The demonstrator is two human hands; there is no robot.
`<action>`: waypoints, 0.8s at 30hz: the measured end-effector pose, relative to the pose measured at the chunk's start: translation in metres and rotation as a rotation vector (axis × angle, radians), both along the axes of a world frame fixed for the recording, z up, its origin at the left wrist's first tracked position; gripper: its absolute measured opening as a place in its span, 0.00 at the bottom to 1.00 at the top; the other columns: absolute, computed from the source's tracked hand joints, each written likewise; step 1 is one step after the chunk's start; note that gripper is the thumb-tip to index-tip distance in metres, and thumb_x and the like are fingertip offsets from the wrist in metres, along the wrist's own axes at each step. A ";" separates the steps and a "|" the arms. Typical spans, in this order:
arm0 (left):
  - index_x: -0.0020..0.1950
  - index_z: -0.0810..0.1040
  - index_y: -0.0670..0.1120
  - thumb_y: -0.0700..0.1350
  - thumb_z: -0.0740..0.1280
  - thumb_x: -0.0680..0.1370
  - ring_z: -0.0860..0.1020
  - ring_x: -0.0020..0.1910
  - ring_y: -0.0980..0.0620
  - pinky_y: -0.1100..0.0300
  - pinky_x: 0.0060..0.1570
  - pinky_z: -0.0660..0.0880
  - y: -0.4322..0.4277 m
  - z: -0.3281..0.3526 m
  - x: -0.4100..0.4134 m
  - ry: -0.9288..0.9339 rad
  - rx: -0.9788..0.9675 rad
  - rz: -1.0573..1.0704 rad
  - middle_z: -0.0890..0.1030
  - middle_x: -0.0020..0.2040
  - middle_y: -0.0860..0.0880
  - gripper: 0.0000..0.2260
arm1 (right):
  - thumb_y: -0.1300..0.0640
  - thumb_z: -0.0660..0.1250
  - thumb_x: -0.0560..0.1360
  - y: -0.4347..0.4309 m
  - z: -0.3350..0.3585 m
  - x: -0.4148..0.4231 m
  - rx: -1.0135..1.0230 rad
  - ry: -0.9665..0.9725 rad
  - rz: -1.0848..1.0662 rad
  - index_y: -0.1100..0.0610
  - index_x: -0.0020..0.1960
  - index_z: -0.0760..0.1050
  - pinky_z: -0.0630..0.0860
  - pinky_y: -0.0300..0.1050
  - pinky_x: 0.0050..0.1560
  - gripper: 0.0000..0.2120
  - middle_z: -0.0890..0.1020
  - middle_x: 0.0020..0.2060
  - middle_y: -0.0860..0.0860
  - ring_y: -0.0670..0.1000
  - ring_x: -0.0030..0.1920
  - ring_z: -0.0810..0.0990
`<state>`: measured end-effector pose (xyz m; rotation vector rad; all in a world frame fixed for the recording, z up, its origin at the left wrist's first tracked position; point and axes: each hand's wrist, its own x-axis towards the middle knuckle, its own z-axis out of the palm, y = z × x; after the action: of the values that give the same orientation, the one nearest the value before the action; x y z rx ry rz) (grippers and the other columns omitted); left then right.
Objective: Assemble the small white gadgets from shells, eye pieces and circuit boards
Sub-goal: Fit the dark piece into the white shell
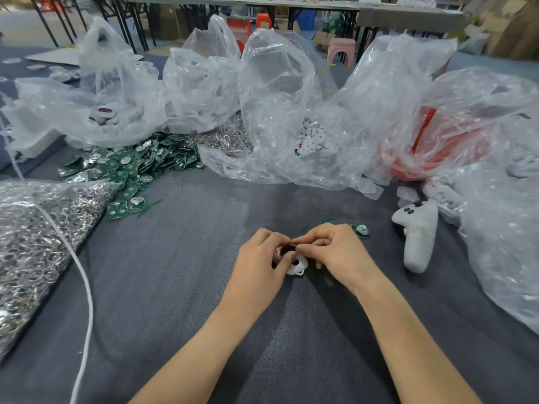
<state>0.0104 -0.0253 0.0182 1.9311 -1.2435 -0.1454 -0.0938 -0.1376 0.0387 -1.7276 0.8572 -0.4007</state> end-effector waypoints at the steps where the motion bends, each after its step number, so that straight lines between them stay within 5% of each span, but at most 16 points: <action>1: 0.51 0.83 0.45 0.42 0.71 0.75 0.75 0.43 0.55 0.70 0.45 0.67 0.000 0.000 0.000 -0.004 0.004 0.005 0.78 0.48 0.50 0.06 | 0.67 0.72 0.71 0.002 -0.001 0.001 -0.009 0.000 -0.022 0.57 0.41 0.84 0.74 0.34 0.33 0.06 0.84 0.33 0.57 0.46 0.28 0.77; 5: 0.51 0.82 0.45 0.42 0.70 0.76 0.73 0.42 0.57 0.74 0.45 0.65 0.000 -0.002 0.000 -0.011 0.003 0.004 0.77 0.48 0.50 0.06 | 0.66 0.74 0.69 0.008 -0.007 0.002 -0.011 -0.018 -0.155 0.59 0.40 0.83 0.80 0.43 0.42 0.03 0.85 0.34 0.55 0.50 0.35 0.83; 10: 0.52 0.81 0.44 0.43 0.70 0.76 0.73 0.42 0.57 0.69 0.47 0.67 0.000 -0.003 -0.001 -0.009 -0.005 0.000 0.77 0.49 0.50 0.06 | 0.65 0.75 0.68 0.010 -0.008 0.004 -0.086 0.001 -0.135 0.57 0.36 0.81 0.80 0.43 0.42 0.06 0.83 0.35 0.53 0.48 0.35 0.83; 24: 0.53 0.81 0.42 0.42 0.70 0.76 0.76 0.45 0.51 0.64 0.48 0.70 0.001 -0.002 -0.002 -0.034 -0.003 0.003 0.77 0.50 0.47 0.07 | 0.65 0.70 0.71 0.011 0.001 0.002 -0.682 0.112 0.152 0.64 0.37 0.78 0.73 0.42 0.41 0.05 0.77 0.41 0.50 0.50 0.38 0.76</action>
<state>0.0083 -0.0248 0.0160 1.9406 -1.2620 -0.1096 -0.0917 -0.1265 0.0396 -2.4458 0.7006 -0.5367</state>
